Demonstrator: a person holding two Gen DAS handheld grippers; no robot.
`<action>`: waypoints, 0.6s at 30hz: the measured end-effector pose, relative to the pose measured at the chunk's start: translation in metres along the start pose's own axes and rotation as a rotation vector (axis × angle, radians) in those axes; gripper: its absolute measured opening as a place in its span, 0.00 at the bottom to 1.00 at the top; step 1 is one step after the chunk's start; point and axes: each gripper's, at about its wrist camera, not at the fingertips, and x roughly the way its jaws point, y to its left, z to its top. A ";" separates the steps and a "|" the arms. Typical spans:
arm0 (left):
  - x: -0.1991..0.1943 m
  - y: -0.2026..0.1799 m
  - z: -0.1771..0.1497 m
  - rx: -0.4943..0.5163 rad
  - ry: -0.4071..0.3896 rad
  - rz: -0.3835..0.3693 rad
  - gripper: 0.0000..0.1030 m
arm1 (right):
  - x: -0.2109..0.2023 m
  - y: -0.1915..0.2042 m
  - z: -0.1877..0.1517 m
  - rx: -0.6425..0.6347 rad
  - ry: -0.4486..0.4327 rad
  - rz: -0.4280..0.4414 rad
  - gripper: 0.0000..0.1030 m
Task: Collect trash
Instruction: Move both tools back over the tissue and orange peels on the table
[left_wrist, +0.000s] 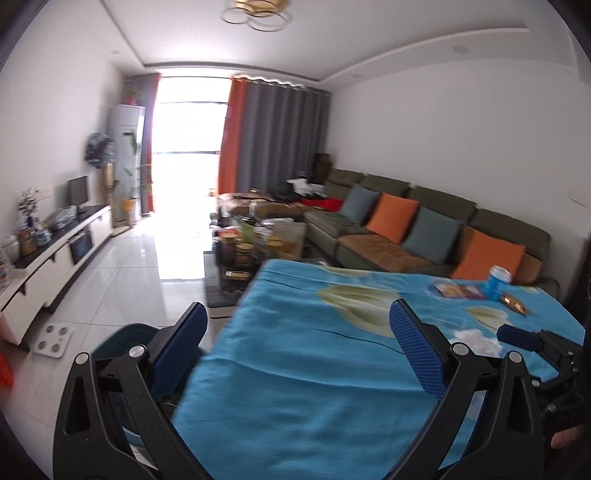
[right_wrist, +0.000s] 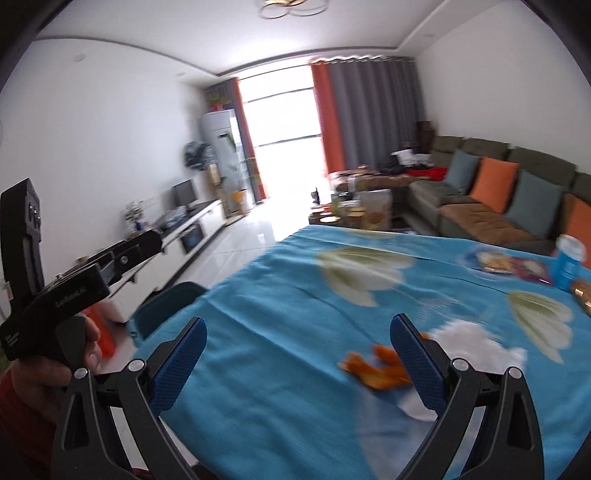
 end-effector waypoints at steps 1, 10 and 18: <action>0.003 -0.008 -0.002 0.009 0.008 -0.017 0.94 | -0.005 -0.005 -0.003 0.006 -0.004 -0.020 0.93; 0.032 -0.066 -0.026 0.098 0.085 -0.170 0.94 | -0.025 -0.047 -0.026 0.062 0.012 -0.163 0.93; 0.060 -0.094 -0.045 0.136 0.158 -0.242 0.94 | -0.019 -0.075 -0.036 0.117 0.055 -0.220 0.90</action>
